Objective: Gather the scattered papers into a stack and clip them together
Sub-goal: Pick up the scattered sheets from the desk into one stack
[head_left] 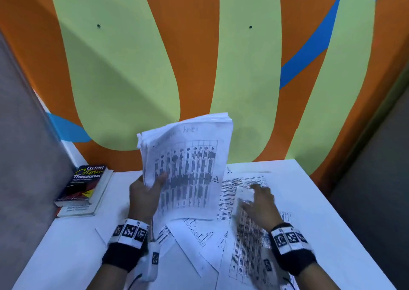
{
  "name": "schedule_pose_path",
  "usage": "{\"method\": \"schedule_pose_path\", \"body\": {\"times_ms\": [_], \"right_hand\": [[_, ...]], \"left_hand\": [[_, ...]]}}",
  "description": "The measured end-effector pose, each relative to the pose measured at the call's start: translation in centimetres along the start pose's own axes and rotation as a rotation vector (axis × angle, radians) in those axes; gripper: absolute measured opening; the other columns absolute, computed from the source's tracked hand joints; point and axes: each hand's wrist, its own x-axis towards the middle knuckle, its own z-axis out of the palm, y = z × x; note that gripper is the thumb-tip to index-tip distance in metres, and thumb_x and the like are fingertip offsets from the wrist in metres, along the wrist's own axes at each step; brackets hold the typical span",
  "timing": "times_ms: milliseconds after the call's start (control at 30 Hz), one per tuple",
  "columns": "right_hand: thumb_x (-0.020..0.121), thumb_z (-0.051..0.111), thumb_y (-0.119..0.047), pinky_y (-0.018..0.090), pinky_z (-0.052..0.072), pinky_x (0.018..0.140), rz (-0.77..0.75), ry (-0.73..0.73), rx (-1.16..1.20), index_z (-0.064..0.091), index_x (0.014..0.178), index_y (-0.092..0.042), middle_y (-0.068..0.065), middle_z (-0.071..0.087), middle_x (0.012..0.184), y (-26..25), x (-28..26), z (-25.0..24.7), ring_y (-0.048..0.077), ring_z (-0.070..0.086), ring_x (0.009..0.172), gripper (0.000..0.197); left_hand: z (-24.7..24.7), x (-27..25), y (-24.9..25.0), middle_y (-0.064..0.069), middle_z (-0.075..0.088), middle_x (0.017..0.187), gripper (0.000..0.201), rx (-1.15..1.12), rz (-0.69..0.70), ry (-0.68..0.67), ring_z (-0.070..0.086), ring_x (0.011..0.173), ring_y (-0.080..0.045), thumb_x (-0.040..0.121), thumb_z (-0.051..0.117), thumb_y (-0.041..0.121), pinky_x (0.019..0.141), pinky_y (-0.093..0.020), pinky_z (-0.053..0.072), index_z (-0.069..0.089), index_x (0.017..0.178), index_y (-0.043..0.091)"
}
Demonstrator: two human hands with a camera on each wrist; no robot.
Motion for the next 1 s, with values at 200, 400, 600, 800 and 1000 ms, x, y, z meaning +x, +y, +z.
{"method": "schedule_pose_path", "body": {"times_ms": [200, 400, 600, 800, 1000], "right_hand": [[0.054, 0.064, -0.081, 0.049, 0.038, 0.102, 0.579, -0.045, -0.164, 0.029, 0.134, -0.011, 0.03, 0.027, 0.137, 10.2, -3.3, -1.6, 0.046, 0.036, 0.126, 0.112], [0.052, 0.085, -0.055, 0.05, 0.04, 0.101, 0.651, -0.049, -0.161, 0.006, 0.138, -0.013, 0.029, 0.03, 0.135, 9.7, -3.8, 0.2, 0.045, 0.04, 0.123, 0.123], [0.071, 0.078, -0.011, 0.039, 0.048, 0.088, 0.597, 0.014, 0.031, 0.026, 0.129, 0.005, 0.027, 0.054, 0.123, 9.9, -4.3, -0.7, 0.038, 0.057, 0.109, 0.08], [0.073, 0.076, -0.007, 0.038, 0.054, 0.076, 0.148, 0.18, 0.025, 0.07, 0.087, 0.002, 0.018, 0.071, 0.087, 10.2, -4.5, -7.5, 0.022, 0.063, 0.083, 0.017], [0.068, 0.085, -0.025, 0.029, 0.037, 0.055, -0.093, -0.076, -0.13, 0.065, 0.066, -0.002, 0.0, 0.06, 0.06, 4.7, 2.5, -16.2, 0.013, 0.052, 0.059, 0.03]], "left_hand": [[-2.0, 1.5, 0.2, -0.002, 0.045, 0.05, 0.038, 0.094, 0.068, 0.177, 0.04, 0.042, -0.005, 0.078, 0.073, 0.026, 0.042, -0.018, 0.032, 0.048, 0.059, 0.005], [-0.9, 1.5, -0.4, 0.0, 0.042, 0.05, 0.037, 0.106, 0.056, 0.195, 0.039, 0.041, -0.005, 0.079, 0.073, 0.026, 0.038, -0.015, 0.031, 0.047, 0.06, 0.008], [-0.1, 0.9, -0.5, -0.005, 0.048, 0.056, 0.041, 0.091, 0.038, 0.168, 0.041, 0.05, -0.013, 0.079, 0.072, 0.029, 0.051, -0.023, 0.031, 0.049, 0.06, 0.001], [-1.3, 1.5, 0.2, -0.013, 0.058, 0.074, 0.036, 0.083, 0.015, 0.212, 0.051, 0.065, -0.018, 0.079, 0.072, 0.032, 0.055, -0.025, 0.039, 0.058, 0.074, -0.001], [-3.2, 1.8, 1.7, -0.011, 0.052, 0.072, 0.037, 0.12, 0.029, 0.297, 0.048, 0.074, -0.017, 0.082, 0.07, 0.031, 0.064, -0.03, 0.034, 0.055, 0.072, -0.002]]}}
